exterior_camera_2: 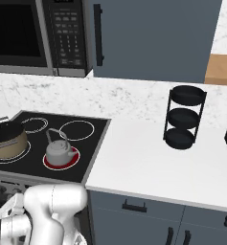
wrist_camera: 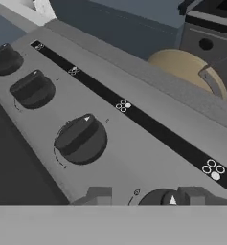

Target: Pick the kettle from the counter and place it on a stove burner. Then turn the burner on.

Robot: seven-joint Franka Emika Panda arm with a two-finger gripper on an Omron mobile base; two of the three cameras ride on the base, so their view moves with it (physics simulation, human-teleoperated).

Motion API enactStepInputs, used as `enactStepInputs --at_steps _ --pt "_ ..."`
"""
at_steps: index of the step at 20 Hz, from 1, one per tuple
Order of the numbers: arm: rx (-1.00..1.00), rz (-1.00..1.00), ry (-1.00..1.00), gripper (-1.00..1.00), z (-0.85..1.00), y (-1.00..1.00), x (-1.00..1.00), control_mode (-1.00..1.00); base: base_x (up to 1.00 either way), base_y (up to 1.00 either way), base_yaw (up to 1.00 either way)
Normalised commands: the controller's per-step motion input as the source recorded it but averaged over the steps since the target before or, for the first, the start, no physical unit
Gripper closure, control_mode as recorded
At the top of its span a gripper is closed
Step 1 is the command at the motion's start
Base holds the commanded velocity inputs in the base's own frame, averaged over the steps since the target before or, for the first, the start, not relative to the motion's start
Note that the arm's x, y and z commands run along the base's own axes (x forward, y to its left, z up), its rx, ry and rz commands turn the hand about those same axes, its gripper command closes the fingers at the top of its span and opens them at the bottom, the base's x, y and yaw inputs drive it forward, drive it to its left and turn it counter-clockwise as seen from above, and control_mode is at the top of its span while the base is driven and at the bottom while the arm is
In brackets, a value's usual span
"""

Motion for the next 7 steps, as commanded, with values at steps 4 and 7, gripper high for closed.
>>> enactStepInputs --at_steps 4,7 --pt "-0.07 0.09 0.01 1.00 -0.07 0.18 0.00 -1.00 0.00 0.00 0.00" --pt "0.00 0.00 0.00 1.00 0.00 0.00 0.00 -1.00 0.00 0.00 0.00"
